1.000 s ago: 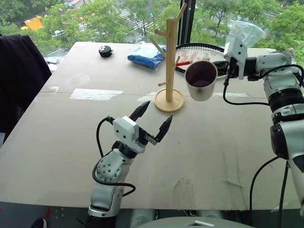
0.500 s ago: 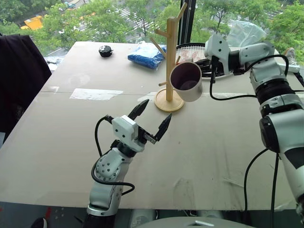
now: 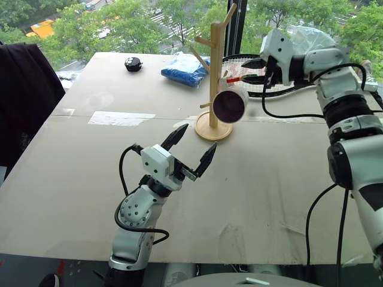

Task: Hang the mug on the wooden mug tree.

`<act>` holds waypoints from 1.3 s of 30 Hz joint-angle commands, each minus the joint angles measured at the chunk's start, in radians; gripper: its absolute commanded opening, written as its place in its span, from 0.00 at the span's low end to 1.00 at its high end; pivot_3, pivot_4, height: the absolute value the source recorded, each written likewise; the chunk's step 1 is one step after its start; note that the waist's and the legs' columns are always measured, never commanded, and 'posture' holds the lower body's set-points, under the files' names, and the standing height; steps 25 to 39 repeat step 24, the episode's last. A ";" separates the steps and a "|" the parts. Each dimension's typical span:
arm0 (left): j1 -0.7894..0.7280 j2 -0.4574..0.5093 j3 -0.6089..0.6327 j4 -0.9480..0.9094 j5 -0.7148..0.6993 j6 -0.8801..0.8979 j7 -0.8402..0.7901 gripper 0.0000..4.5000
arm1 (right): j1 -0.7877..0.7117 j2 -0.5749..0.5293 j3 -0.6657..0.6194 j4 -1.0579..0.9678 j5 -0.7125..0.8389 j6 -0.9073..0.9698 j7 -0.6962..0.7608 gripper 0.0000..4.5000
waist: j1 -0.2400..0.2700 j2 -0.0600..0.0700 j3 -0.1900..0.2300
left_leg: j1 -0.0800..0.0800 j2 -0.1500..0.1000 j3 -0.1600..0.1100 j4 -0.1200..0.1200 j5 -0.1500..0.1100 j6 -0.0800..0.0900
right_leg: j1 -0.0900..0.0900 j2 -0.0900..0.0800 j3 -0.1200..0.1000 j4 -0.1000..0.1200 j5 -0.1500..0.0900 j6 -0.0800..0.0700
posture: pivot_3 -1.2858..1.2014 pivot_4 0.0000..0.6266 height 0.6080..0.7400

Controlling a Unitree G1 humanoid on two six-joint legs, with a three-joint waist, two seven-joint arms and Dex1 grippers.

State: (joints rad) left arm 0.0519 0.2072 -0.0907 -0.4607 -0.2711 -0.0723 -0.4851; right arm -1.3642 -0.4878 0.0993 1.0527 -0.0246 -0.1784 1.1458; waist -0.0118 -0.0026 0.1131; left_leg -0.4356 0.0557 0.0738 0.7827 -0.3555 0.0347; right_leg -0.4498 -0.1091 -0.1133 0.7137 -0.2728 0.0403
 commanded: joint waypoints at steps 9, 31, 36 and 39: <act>0.090 0.107 0.024 -0.007 0.038 0.184 0.026 1.00 | 0.811 -0.093 -0.275 -0.958 0.428 0.571 -0.076 0.42 | 0.009 0.002 0.001 | 0.000 0.001 -0.002 -0.002 0.000 0.000 | 0.001 -0.004 -0.008 0.000 0.000 0.000 | 0.52 0.24 0.35; 0.262 0.238 0.028 -0.036 -0.040 0.260 -0.122 1.00 | 1.573 0.115 -0.284 -1.345 0.376 0.342 -0.354 0.99 | 0.008 -0.001 -0.002 | 0.005 -0.001 -0.002 -0.004 0.000 0.000 | 0.002 -0.004 -0.008 0.000 0.000 0.000 | 0.52 0.24 0.35; 0.262 0.238 0.028 -0.036 -0.040 0.260 -0.122 1.00 | 1.573 0.115 -0.284 -1.345 0.376 0.342 -0.354 0.99 | 0.008 -0.001 -0.002 | 0.005 -0.001 -0.002 -0.004 0.000 0.000 | 0.002 -0.004 -0.008 0.000 0.000 0.000 | 0.52 0.24 0.35; 0.262 0.238 0.028 -0.036 -0.040 0.260 -0.122 1.00 | 1.573 0.115 -0.284 -1.345 0.376 0.342 -0.354 0.99 | 0.008 -0.001 -0.002 | 0.005 -0.001 -0.002 -0.004 0.000 0.000 | 0.002 -0.004 -0.008 0.000 0.000 0.000 | 0.52 0.24 0.35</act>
